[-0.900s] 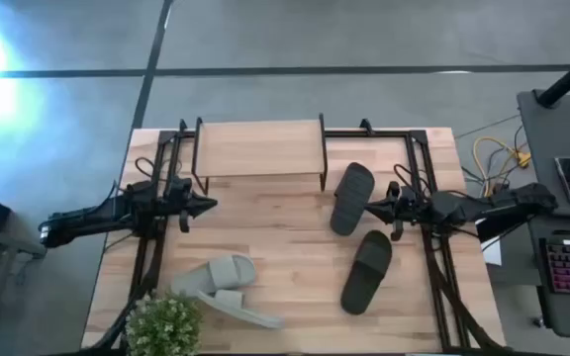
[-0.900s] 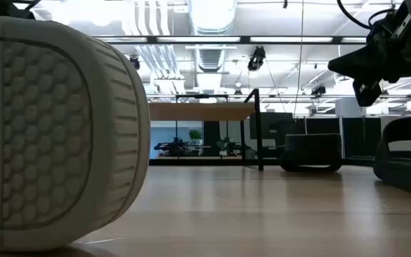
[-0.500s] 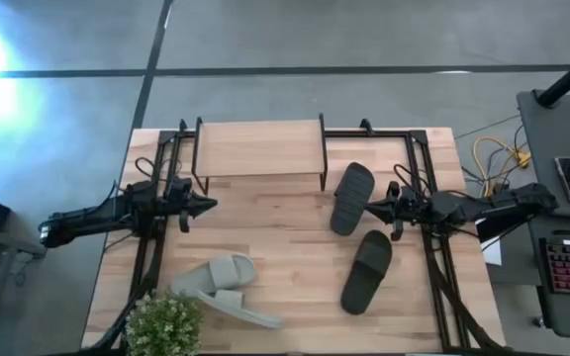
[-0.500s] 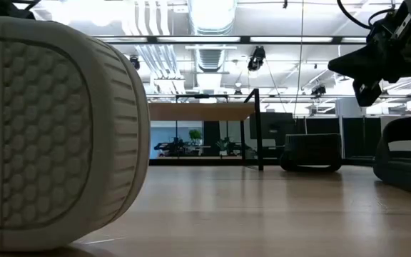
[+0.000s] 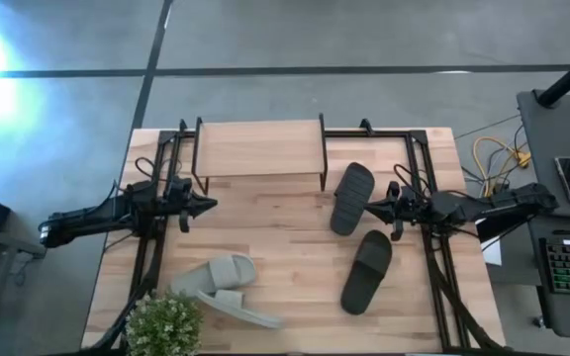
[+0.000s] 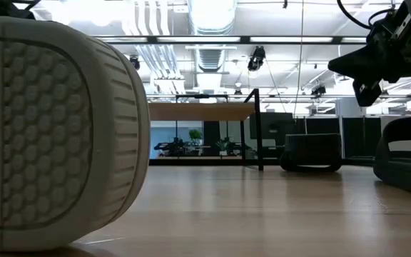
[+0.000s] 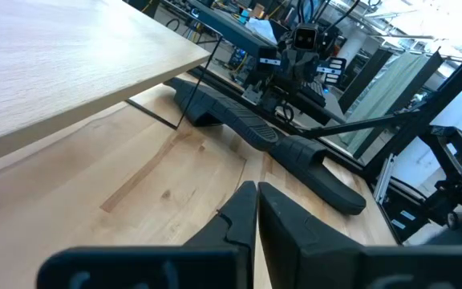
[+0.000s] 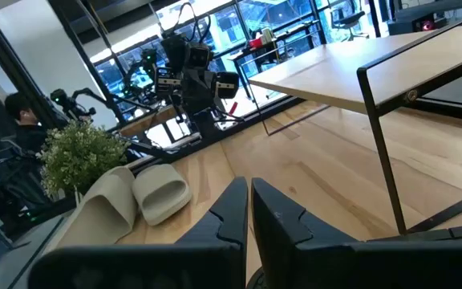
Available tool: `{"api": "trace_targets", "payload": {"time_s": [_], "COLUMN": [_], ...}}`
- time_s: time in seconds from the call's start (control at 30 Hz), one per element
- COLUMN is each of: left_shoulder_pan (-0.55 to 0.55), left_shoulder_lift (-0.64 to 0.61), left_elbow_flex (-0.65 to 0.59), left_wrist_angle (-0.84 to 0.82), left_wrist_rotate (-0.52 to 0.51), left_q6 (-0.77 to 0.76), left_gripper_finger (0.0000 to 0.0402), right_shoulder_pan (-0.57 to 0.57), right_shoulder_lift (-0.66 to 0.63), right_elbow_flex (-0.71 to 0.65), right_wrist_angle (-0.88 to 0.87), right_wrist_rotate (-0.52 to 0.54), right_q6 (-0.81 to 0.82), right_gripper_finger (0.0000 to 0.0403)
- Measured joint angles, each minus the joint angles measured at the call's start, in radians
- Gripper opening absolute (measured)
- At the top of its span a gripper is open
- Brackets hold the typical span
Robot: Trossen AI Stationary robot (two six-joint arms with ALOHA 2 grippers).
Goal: Pick and place slides into the shelf
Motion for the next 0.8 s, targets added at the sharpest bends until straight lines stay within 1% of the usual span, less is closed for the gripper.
{"api": "trace_targets", "payload": {"time_s": [0.07,0.13,0.17,0.23,0.27,0.4,0.47,0.6,0.67,0.77,0.8], "left_shoulder_pan": [0.000,0.000,0.000,0.000,0.000,0.000,0.000,0.000,0.000,0.000,0.000], "left_shoulder_lift": [0.000,0.000,0.000,0.000,0.000,-0.001,0.000,0.000,0.000,0.000,0.000], "left_elbow_flex": [0.000,0.000,0.000,0.000,0.000,0.000,0.000,0.000,0.000,0.000,0.000], "left_wrist_angle": [0.000,0.000,0.000,0.000,0.000,0.000,-0.001,-0.002,0.001,-0.001,0.000], "left_wrist_rotate": [0.000,0.000,0.000,0.000,0.000,0.000,0.000,0.000,0.000,0.000,0.000], "left_q6": [0.000,0.000,0.000,0.000,0.000,0.000,0.000,0.000,0.000,0.000,0.000], "left_gripper_finger": [0.0000,0.0000,0.0000,0.0000,0.0000,0.0000,0.0000,0.0000,0.0000,0.0000,0.0000], "right_shoulder_pan": [0.000,0.000,0.000,0.001,0.001,0.000,-0.002,-0.002,-0.002,-0.002,-0.003], "right_shoulder_lift": [0.000,0.001,0.000,-0.010,-0.007,0.039,0.070,0.139,0.161,0.200,0.212], "right_elbow_flex": [0.000,0.000,0.001,0.005,0.006,0.011,0.049,0.113,0.141,0.204,0.224], "right_wrist_angle": [0.001,0.052,0.095,0.178,0.237,0.455,0.455,0.423,0.423,0.444,0.446], "right_wrist_rotate": [0.000,-0.001,-0.016,-0.098,-0.125,-0.157,-0.144,-0.134,-0.126,-0.012,0.003], "right_q6": [0.000,0.015,0.070,0.252,0.295,0.239,0.259,0.399,0.424,0.438,0.458], "right_gripper_finger": [0.0013,0.0013,0.0013,0.0013,0.0013,0.0013,0.0013,0.0013,0.0013,0.0013,0.0013]}}
